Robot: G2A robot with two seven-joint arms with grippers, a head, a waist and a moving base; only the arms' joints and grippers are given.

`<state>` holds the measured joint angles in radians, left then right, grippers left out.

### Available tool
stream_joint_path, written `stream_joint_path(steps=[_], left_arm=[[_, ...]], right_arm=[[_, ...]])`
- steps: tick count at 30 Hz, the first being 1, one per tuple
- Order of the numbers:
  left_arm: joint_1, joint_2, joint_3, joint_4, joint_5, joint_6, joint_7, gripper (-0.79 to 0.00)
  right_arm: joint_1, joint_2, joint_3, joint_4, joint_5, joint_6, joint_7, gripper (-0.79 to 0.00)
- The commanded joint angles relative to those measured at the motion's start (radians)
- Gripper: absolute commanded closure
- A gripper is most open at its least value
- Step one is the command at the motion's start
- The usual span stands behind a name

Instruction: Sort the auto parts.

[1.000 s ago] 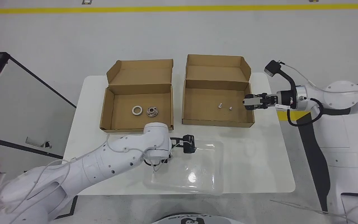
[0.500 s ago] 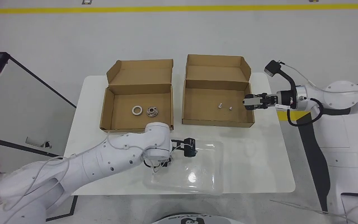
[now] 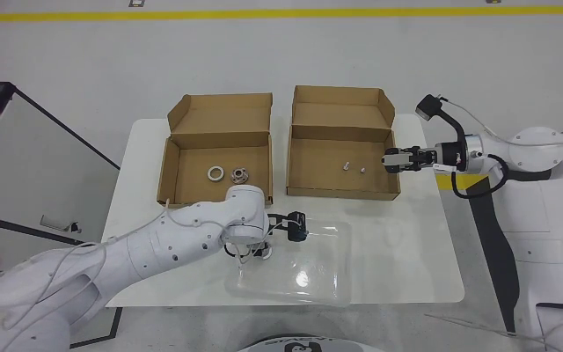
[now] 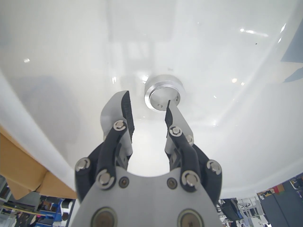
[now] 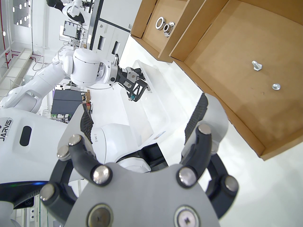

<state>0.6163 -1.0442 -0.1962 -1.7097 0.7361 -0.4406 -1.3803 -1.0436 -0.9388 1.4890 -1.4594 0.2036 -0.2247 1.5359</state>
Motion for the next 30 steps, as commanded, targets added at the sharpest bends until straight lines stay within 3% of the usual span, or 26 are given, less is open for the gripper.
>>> stream_joint_path(steps=[1, 17, 30], left_arm=[[-0.004, -0.003, 0.012, 0.007, -0.003, -0.004, 0.005, -0.351], [-0.011, -0.010, 0.026, 0.022, 0.000, -0.037, 0.038, -0.305], [0.002, 0.009, 0.026, 0.006, 0.033, -0.079, 0.079, -0.302]], right_arm=[[0.000, 0.000, 0.000, 0.000, 0.000, 0.000, 0.000, -0.785], [0.000, 0.000, 0.000, 0.000, 0.000, 0.000, 0.000, -0.785], [0.000, 0.000, 0.000, 0.000, 0.000, 0.000, 0.000, -0.785]])
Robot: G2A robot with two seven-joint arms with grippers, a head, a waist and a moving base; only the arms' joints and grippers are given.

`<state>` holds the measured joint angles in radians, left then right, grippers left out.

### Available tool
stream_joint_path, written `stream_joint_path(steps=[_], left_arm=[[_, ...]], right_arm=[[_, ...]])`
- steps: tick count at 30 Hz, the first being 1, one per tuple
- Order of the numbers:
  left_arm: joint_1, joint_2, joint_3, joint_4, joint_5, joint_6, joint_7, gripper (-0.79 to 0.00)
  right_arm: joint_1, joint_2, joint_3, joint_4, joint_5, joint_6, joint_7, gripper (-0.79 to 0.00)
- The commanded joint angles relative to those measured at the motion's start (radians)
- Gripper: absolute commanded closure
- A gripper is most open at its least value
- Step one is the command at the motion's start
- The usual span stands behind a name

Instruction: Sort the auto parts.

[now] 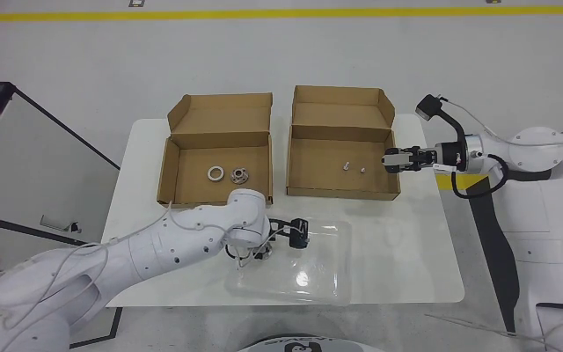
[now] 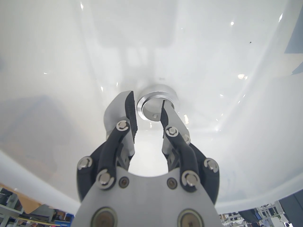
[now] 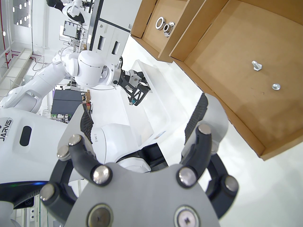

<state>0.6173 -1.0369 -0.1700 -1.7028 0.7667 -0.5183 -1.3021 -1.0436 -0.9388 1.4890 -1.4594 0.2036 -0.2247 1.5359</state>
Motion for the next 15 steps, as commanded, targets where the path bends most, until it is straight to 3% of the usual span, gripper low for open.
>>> stream_joint_path(steps=[1, 15], left_arm=[[0.002, 0.003, 0.000, -0.002, 0.005, -0.002, 0.002, -0.302], [0.003, 0.010, 0.000, 0.004, 0.008, 0.003, -0.003, -0.308]], right_arm=[[0.000, 0.000, 0.000, 0.000, 0.000, 0.000, 0.000, -0.785], [0.000, 0.000, 0.000, 0.000, 0.000, 0.000, 0.000, -0.785]])
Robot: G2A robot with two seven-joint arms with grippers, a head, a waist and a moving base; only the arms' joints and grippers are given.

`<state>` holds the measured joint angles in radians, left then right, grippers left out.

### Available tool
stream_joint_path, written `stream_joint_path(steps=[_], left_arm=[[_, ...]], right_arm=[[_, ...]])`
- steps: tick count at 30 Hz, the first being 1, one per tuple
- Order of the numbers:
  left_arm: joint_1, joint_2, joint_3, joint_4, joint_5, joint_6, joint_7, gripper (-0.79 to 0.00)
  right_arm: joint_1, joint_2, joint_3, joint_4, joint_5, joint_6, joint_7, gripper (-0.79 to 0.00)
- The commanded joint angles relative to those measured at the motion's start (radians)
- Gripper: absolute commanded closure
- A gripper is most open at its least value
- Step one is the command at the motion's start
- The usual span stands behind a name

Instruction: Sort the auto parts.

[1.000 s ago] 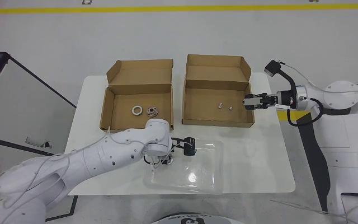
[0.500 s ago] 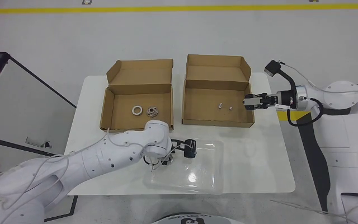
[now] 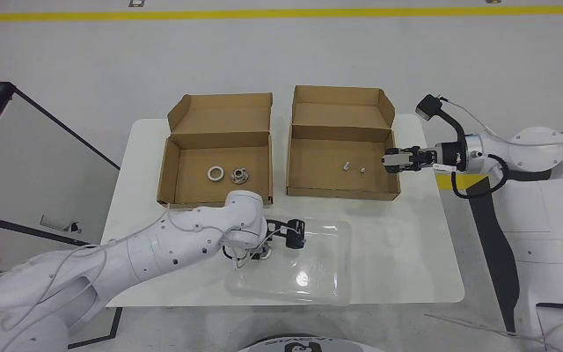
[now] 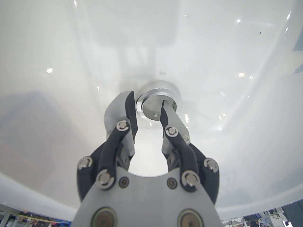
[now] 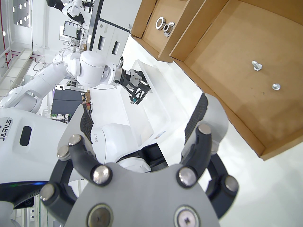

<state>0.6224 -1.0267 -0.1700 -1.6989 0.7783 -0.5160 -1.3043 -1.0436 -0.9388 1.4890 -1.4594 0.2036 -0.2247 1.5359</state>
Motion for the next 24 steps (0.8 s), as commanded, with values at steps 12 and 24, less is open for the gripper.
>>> stream_joint_path(steps=[12, 24], left_arm=[[0.002, -0.010, 0.000, 0.014, 0.004, 0.003, -0.003, -0.292], [0.010, -0.027, 0.000, 0.041, 0.021, 0.008, -0.007, -0.099]], right_arm=[[0.000, 0.000, 0.000, 0.000, 0.000, 0.000, 0.000, -0.785], [0.000, 0.000, 0.000, 0.000, 0.000, 0.000, 0.000, -0.785]])
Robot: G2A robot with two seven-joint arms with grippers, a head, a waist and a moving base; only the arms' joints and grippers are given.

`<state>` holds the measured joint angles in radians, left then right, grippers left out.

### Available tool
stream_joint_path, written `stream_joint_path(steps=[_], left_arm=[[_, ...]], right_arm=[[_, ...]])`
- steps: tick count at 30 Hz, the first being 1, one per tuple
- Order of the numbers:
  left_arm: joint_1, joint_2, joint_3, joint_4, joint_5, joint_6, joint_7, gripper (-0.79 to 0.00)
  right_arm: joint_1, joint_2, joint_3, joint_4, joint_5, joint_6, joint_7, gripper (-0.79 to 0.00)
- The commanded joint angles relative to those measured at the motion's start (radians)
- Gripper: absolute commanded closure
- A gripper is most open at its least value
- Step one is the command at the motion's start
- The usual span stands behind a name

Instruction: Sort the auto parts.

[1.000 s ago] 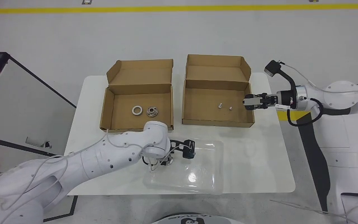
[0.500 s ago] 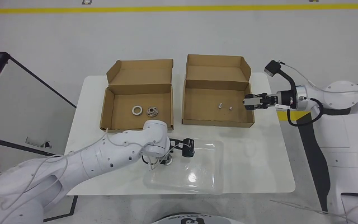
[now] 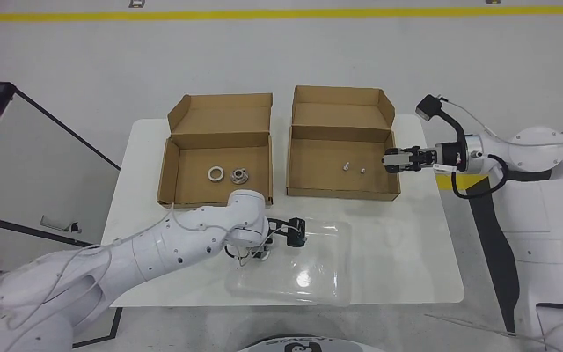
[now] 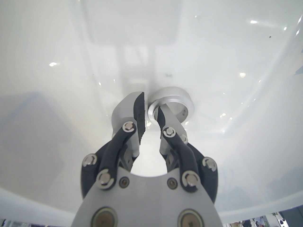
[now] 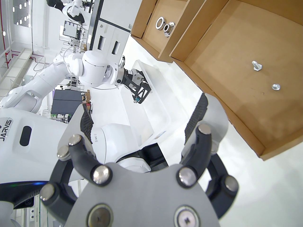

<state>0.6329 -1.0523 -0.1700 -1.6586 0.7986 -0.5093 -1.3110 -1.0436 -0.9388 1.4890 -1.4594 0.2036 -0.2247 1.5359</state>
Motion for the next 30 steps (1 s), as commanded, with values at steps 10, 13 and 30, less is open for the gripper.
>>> stream_joint_path(steps=[10, 13, 30], left_arm=[[-0.031, -0.004, 0.000, -0.016, -0.041, 0.034, -0.034, 0.000], [-0.064, 0.004, -0.004, -0.044, -0.097, 0.060, -0.060, 0.000], [-0.158, 0.150, -0.264, -0.274, -0.427, 0.021, -0.021, 0.000]], right_arm=[[0.000, 0.000, 0.000, 0.000, 0.000, 0.000, 0.000, -0.785], [0.000, 0.000, 0.000, 0.000, 0.000, 0.000, 0.000, -0.785], [0.000, 0.000, 0.000, 0.000, 0.000, 0.000, 0.000, -0.785]])
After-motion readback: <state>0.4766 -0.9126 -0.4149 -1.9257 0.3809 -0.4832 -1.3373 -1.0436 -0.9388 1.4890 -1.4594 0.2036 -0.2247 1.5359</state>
